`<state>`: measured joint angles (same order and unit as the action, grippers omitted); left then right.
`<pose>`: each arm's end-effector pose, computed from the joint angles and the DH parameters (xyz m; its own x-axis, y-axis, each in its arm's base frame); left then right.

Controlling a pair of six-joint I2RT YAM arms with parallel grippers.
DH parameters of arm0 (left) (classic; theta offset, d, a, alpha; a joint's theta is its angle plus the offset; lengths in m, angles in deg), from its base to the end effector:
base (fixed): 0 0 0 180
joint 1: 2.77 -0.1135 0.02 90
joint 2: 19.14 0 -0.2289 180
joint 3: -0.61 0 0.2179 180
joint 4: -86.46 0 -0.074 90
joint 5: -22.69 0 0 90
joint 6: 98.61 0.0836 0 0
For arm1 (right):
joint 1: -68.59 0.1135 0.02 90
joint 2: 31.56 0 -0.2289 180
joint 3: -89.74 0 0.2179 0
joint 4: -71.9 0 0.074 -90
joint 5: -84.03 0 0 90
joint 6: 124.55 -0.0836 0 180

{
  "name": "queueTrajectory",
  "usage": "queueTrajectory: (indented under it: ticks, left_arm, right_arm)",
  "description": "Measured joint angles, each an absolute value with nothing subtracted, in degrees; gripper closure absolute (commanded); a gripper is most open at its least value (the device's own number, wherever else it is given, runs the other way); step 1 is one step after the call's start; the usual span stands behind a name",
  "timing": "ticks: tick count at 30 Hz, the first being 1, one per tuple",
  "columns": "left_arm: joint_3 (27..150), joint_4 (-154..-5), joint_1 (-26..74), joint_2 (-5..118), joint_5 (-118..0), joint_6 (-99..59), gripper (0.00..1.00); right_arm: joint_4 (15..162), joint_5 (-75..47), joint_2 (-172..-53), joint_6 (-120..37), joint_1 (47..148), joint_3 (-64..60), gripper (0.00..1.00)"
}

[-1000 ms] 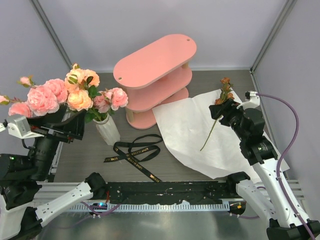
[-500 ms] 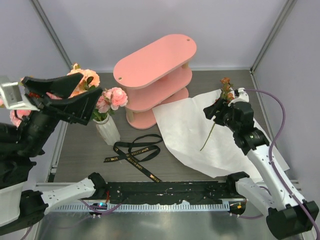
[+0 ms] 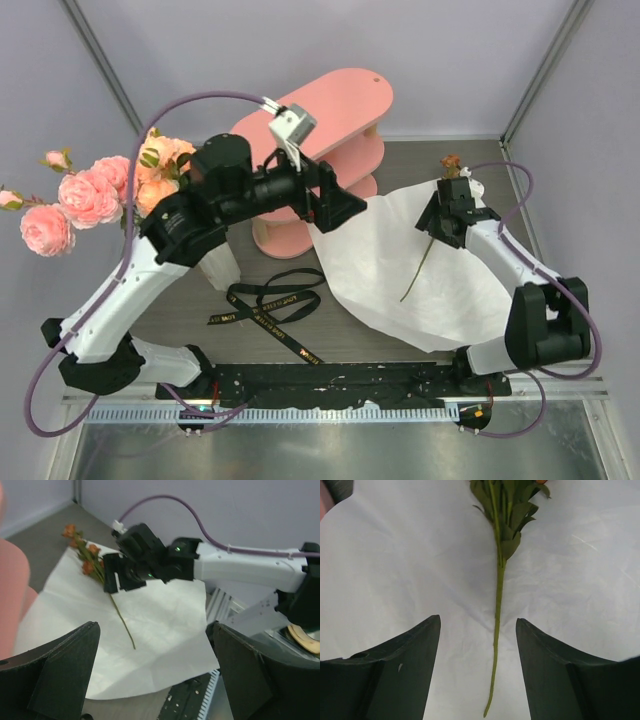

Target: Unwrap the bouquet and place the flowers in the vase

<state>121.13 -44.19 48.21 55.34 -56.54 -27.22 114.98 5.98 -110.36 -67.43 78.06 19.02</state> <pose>0.1553 -0.2164 0.4819 -0.3155 -0.1086 -0.9427 0.8230 0.4631 -0.3288 0.2879 0.0305 0.1861 -0.6631 0.4279 -0.6142 0.3895 0.8979 0.2050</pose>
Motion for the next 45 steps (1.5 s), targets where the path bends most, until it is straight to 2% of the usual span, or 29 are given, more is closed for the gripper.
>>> queueTrajectory:
  ticks: [8,9,11,16,18,20,24,29,36,45]
  left_arm:
    - [113.3,-45.6,49.8,56.7,-47.5,-32.6,0.0]
    - [112.8,-46.0,50.2,56.7,-47.3,-32.5,0.0]
    - [111.6,-46.4,50.7,56.5,-47.1,-32.3,0.0]
    - [109.4,-47.6,51.0,56.3,-47.1,-32.0,0.0]
    - [108.6,-48.1,50.9,56.2,-47.1,-32.0,0.0]
    - [108.2,-48.3,50.9,56.2,-47.1,-31.9,0.0]
    - [108.0,-48.5,51.0,56.2,-47.1,-31.9,0.0]
    - [107.9,-48.6,51.0,56.2,-47.1,-31.9,0.0]
    - [106.8,-48.6,50.9,56.1,-47.4,-31.9,0.0]
    - [105.3,-48.5,51.0,54.1,-48.3,-31.7,0.0]
  right_arm:
    - [114.0,10.7,-123.0,-69.7,74.7,15.6,0.43]
    - [113.9,11.0,-124.2,-69.8,74.6,15.4,0.49]
    - [113.4,11.4,-126.0,-69.9,74.6,15.3,0.52]
    - [111.9,11.9,-128.0,-70.4,74.6,15.6,0.69]
    - [111.2,12.0,-128.1,-70.4,74.6,15.9,0.8]
    - [110.3,12.1,-128.1,-70.0,74.6,16.1,0.86]
    - [109.3,12.6,-128.1,-68.9,74.6,16.3,0.85]
    - [108.7,12.8,-128.1,-68.1,74.6,16.3,0.75]
    - [106.3,11.2,-127.8,-67.5,74.6,18.7,0.67]
    - [103.8,8.8,-127.2,-66.8,74.6,20.3,0.64]
